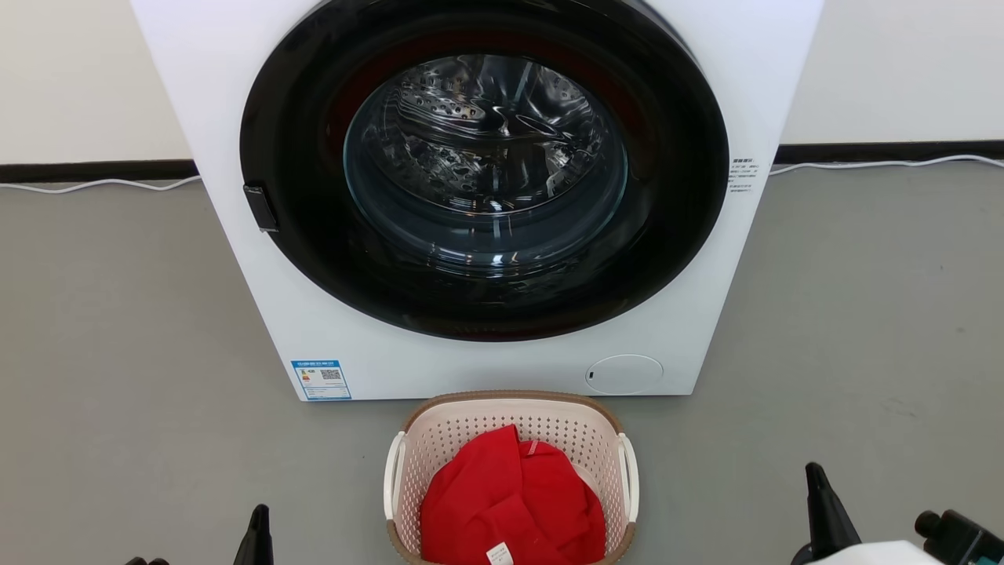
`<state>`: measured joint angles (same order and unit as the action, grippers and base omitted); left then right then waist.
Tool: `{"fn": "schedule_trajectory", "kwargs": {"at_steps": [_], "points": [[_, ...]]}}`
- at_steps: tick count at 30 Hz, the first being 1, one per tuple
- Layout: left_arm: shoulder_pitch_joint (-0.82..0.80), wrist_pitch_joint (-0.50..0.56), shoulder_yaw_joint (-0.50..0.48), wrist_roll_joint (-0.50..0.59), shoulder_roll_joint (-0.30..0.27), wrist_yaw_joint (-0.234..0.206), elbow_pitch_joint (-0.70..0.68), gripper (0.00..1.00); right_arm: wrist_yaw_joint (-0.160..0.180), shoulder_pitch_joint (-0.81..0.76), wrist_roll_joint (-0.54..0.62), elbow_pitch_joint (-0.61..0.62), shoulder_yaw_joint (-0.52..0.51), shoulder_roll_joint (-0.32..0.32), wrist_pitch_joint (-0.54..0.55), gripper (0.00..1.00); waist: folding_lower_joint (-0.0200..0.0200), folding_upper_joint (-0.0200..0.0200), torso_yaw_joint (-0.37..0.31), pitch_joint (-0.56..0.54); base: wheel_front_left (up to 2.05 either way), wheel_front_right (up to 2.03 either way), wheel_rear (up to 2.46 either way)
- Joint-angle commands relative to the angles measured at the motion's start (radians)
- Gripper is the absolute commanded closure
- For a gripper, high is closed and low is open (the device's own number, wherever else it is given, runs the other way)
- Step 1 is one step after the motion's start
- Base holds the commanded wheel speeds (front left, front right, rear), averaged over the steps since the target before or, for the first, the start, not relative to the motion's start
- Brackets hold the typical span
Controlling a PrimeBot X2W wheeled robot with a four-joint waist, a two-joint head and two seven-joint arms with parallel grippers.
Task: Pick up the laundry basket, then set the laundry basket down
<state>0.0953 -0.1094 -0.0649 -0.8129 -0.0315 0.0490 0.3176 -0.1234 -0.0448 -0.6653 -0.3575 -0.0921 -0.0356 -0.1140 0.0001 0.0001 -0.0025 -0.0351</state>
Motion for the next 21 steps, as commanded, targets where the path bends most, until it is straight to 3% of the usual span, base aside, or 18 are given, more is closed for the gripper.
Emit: {"fn": "schedule_trajectory", "kwargs": {"at_steps": [1,21], "points": [[-0.053,0.007,-0.017,-0.026,-0.01,0.01,-0.03,1.0,-0.003,0.052,-0.03,0.034,0.006,-0.009,0.008,1.0,-0.0001,-0.0001,0.0,0.0,0.0,0.0,0.0],[-0.092,0.063,-0.025,-0.225,-0.012,0.029,-0.041,1.0,-0.004,0.078,-0.267,0.054,-0.001,-0.01,0.065,1.0,-0.0001,-0.0001,0.001,0.01,0.0,0.0,0.0]]}}
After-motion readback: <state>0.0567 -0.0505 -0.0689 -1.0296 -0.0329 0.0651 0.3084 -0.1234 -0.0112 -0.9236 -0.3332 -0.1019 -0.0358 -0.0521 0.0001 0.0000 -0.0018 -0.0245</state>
